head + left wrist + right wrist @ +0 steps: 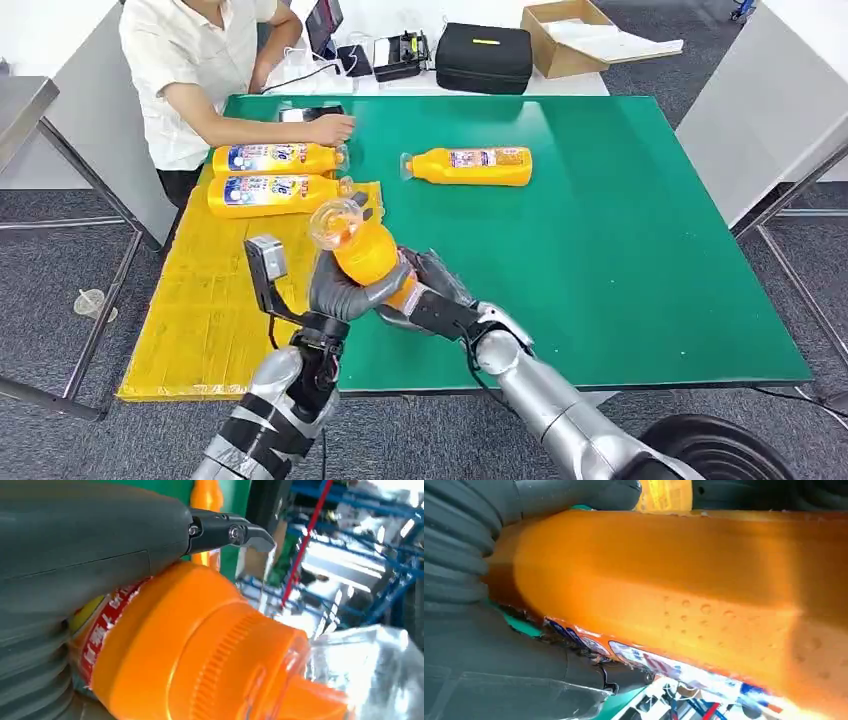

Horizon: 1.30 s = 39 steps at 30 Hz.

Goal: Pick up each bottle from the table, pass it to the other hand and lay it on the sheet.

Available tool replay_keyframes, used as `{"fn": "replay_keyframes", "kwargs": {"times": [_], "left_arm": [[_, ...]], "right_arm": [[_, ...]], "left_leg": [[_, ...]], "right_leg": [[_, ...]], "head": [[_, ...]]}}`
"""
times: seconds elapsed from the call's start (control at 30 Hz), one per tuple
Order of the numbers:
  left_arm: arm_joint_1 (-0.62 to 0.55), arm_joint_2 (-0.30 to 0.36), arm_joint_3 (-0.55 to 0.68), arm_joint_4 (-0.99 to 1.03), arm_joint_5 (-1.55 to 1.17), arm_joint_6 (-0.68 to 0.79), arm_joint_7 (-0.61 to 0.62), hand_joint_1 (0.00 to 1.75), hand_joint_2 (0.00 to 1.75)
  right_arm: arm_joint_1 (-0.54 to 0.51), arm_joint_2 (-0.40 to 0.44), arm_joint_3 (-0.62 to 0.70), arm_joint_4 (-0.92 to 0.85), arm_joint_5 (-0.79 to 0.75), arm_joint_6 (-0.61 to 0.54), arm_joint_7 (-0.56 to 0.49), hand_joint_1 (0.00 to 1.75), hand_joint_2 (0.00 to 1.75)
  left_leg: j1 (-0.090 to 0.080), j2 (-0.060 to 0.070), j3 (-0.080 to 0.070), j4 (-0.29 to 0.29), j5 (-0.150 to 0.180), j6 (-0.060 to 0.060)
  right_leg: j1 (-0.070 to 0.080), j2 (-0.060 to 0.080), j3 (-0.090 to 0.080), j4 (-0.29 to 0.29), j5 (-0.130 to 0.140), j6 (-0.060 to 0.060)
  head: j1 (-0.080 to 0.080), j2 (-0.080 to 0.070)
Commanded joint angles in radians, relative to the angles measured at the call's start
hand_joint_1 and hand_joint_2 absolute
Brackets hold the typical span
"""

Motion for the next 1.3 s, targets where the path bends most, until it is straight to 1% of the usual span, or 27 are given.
{"fn": "replay_keyframes", "kwargs": {"times": [0.03,0.1,0.13,0.17,0.2,0.3,0.33,0.37,0.4,0.43,0.53,0.57,0.63,0.7,0.77,0.8,0.87,0.9,0.93,0.97,1.1,1.13,1.17,1.2,1.23,1.27,1.3], "left_arm": [[-0.049,0.023,-0.096,0.066,-0.076,-0.046,-0.039,1.75,1.75],[-0.048,0.025,-0.093,0.057,-0.084,-0.040,-0.042,1.75,1.75],[-0.044,0.025,-0.090,0.048,-0.089,-0.035,-0.046,1.75,1.75],[-0.039,0.032,-0.085,0.028,-0.095,-0.035,-0.050,1.75,1.75],[-0.035,0.036,-0.080,0.017,-0.097,-0.035,-0.049,1.75,1.75],[-0.021,0.046,-0.069,-0.009,-0.101,-0.032,-0.048,1.75,1.75],[-0.015,0.051,-0.066,-0.021,-0.123,-0.004,-0.052,1.75,1.75],[-0.008,0.052,-0.059,-0.031,-0.126,0.003,-0.051,1.75,1.75],[-0.006,0.059,-0.063,-0.042,-0.159,0.030,-0.056,1.75,1.75],[-0.003,0.063,-0.066,-0.050,-0.184,0.053,-0.063,1.75,1.75],[0.008,0.073,-0.063,-0.079,-0.232,0.093,-0.070,1.75,1.75],[0.013,0.074,-0.058,-0.088,-0.245,0.109,-0.074,1.75,1.75],[0.021,0.074,-0.053,-0.108,-0.272,0.147,-0.082,1.75,1.75],[0.026,0.074,-0.042,-0.118,-0.282,0.170,-0.084,1.75,1.75],[0.041,0.082,-0.009,-0.136,-0.300,0.239,-0.087,1.75,1.75],[0.046,0.095,-0.001,-0.147,-0.299,0.238,-0.088,1.75,1.75],[0.054,0.115,0.016,-0.161,-0.348,0.295,-0.094,1.75,1.75],[0.044,0.148,-0.001,-0.153,-0.529,0.442,-0.114,1.75,1.75],[0.034,0.191,-0.004,-0.143,-0.757,0.574,-0.083,1.75,1.75],[0.044,0.190,0.046,-0.147,-0.775,0.534,-0.094,1.75,1.75],[0.047,0.181,0.054,-0.146,-0.783,0.523,-0.099,1.75,1.75],[0.036,0.193,0.040,-0.127,-0.894,0.589,-0.071,1.75,1.75],[0.022,0.210,0.031,-0.101,-1.001,0.629,-0.018,1.75,1.75],[0.014,0.240,0.052,-0.087,-1.086,0.610,0.033,1.75,1.75],[0.007,0.257,0.068,-0.073,-1.137,0.594,0.051,1.75,1.75],[-0.020,0.287,0.062,-0.027,-1.277,0.585,0.124,1.75,1.75],[-0.042,0.302,0.084,0.007,-1.338,0.552,0.154,1.75,1.75]], "right_arm": [[-0.024,-0.008,0.023,-0.016,-0.076,0.070,-0.020,1.75,1.75],[-0.015,-0.009,0.009,-0.021,-0.083,0.069,-0.022,1.75,1.75],[-0.010,-0.009,0.002,-0.023,-0.082,0.063,-0.022,1.54,1.75],[0.000,-0.008,-0.012,-0.022,-0.084,0.057,-0.021,0.26,1.75],[0.008,-0.007,-0.022,-0.020,-0.085,0.052,-0.021,0.00,1.75],[0.028,0.001,-0.051,-0.018,-0.082,0.025,-0.014,0.00,1.75],[0.041,0.008,-0.067,-0.019,-0.071,-0.018,-0.007,0.00,1.75],[0.050,0.013,-0.076,-0.020,-0.064,-0.036,-0.004,0.00,1.75],[0.056,0.016,-0.087,-0.016,-0.054,-0.059,0.004,0.00,1.75],[0.061,0.018,-0.097,-0.013,-0.051,-0.069,0.007,0.00,1.75],[0.080,0.022,-0.126,0.001,-0.041,-0.103,0.010,0.00,1.75],[0.090,0.029,-0.146,0.006,-0.053,-0.109,0.011,0.00,0.00],[0.104,0.036,-0.171,0.017,-0.057,-0.117,0.010,0.00,0.00],[0.117,0.042,-0.194,0.026,-0.063,-0.127,0.009,0.00,0.00],[0.152,0.048,-0.235,0.027,-0.063,-0.183,0.007,0.00,0.00],[0.167,0.043,-0.243,0.029,-0.060,-0.196,0.001,0.00,0.00],[0.192,0.045,-0.283,0.031,-0.054,-0.246,-0.008,0.00,0.00],[0.205,0.042,-0.302,0.027,-0.016,-0.328,-0.014,0.00,0.00],[0.205,0.043,-0.335,0.039,0.011,-0.375,-0.023,0.00,0.00],[0.202,0.046,-0.360,0.043,0.021,-0.362,-0.032,0.00,0.00],[0.198,0.052,-0.365,0.041,0.026,-0.357,-0.033,0.00,0.00],[0.199,0.056,-0.375,0.040,0.040,-0.375,-0.032,0.00,0.00],[0.198,0.054,-0.384,0.038,0.073,-0.432,-0.034,0.00,0.00],[0.195,0.054,-0.414,0.038,0.106,-0.503,-0.047,0.00,0.00],[0.193,0.052,-0.435,0.033,0.115,-0.524,-0.057,0.00,0.00],[0.193,0.045,-0.457,0.021,0.158,-0.598,-0.065,0.00,0.00],[0.193,0.037,-0.486,0.006,0.161,-0.605,-0.068,0.00,0.00]], "left_leg": [[0.000,0.001,0.002,0.000,-0.001,0.000],[0.000,0.001,0.004,0.001,-0.002,0.000],[0.000,0.001,0.003,0.000,-0.002,0.000],[0.000,0.001,0.002,0.000,-0.001,0.000],[0.001,0.001,0.004,0.001,-0.002,0.000],[0.000,0.000,0.001,0.000,-0.001,0.000],[0.001,0.001,0.004,0.000,-0.002,0.000],[0.000,0.002,0.004,0.000,-0.002,0.000],[0.001,0.003,0.008,0.001,-0.005,-0.001],[0.001,0.003,0.004,0.000,-0.002,0.000],[0.001,0.003,0.007,0.001,-0.004,-0.001],[0.002,0.002,0.007,0.002,-0.004,0.000],[0.000,0.001,0.003,-0.001,-0.001,0.000],[0.000,0.001,0.003,-0.001,-0.002,0.000],[0.001,0.002,0.006,0.000,-0.003,0.000],[0.000,0.001,0.004,-0.001,-0.002,0.000],[0.001,0.002,0.008,-0.001,-0.003,-0.001],[0.001,0.001,0.005,-0.002,-0.002,0.000],[0.000,0.000,0.003,-0.001,-0.001,0.000],[0.001,0.001,0.006,-0.002,-0.002,-0.001],[0.001,0.004,0.004,0.000,-0.003,-0.001],[0.001,0.002,0.003,0.000,-0.002,0.000],[0.001,0.002,0.004,0.000,-0.003,0.000],[0.001,0.001,0.003,-0.001,-0.001,0.000],[0.001,0.001,0.004,0.000,-0.002,0.000],[0.000,0.002,0.003,-0.001,-0.001,0.000],[0.001,0.003,0.005,-0.001,-0.002,0.000]], "right_leg": [[0.001,-0.001,0.002,0.000,-0.001,-0.003],[0.001,0.000,0.004,0.000,-0.002,-0.004],[0.001,-0.001,0.003,0.000,-0.001,-0.003],[0.000,0.000,0.002,0.000,-0.001,-0.002],[0.001,-0.001,0.004,0.000,-0.002,-0.004],[0.000,-0.001,0.001,0.000,-0.001,-0.002],[0.001,0.000,0.004,0.000,-0.002,-0.004],[0.001,0.000,0.004,0.000,-0.001,-0.004],[0.003,0.000,0.008,0.000,-0.004,-0.007],[0.001,0.001,0.003,0.000,-0.001,-0.004],[0.003,0.000,0.007,0.000,-0.003,-0.006],[0.003,-0.001,0.007,0.000,-0.004,-0.006],[0.001,-0.001,0.003,-0.001,-0.001,-0.003],[0.001,0.000,0.003,-0.001,-0.001,-0.003],[0.002,-0.001,0.006,-0.001,-0.003,-0.005],[0.001,-0.001,0.004,-0.001,-0.002,-0.004],[0.002,-0.001,0.008,-0.002,-0.003,-0.006],[0.001,-0.001,0.005,-0.002,-0.002,-0.004],[0.001,-0.001,0.003,-0.001,-0.001,-0.003],[0.001,0.000,0.005,-0.002,-0.002,-0.004],[0.002,0.002,0.004,0.000,-0.001,-0.005],[0.001,0.000,0.002,0.000,-0.001,-0.003],[0.002,0.000,0.004,0.000,-0.002,-0.004],[0.001,-0.001,0.003,-0.001,-0.001,-0.003],[0.002,-0.001,0.004,-0.001,-0.002,-0.004],[0.000,0.001,0.002,-0.001,-0.001,-0.003],[0.001,0.001,0.004,-0.001,-0.002,-0.004]], "head": [[0.000,0.000],[0.000,0.000],[0.000,0.000],[0.000,0.000],[0.000,0.000],[0.000,0.000],[0.000,0.000],[0.000,0.000],[0.000,0.000],[0.000,0.000],[0.000,0.000],[0.000,0.000],[0.000,0.000],[0.000,0.000],[0.000,0.000],[0.000,0.000],[0.000,0.000],[0.000,0.000],[0.000,0.000],[0.000,0.000],[0.000,0.000],[0.000,0.000],[0.000,0.000],[0.000,0.000],[0.000,0.000],[0.000,0.000],[0.000,0.000]]}}
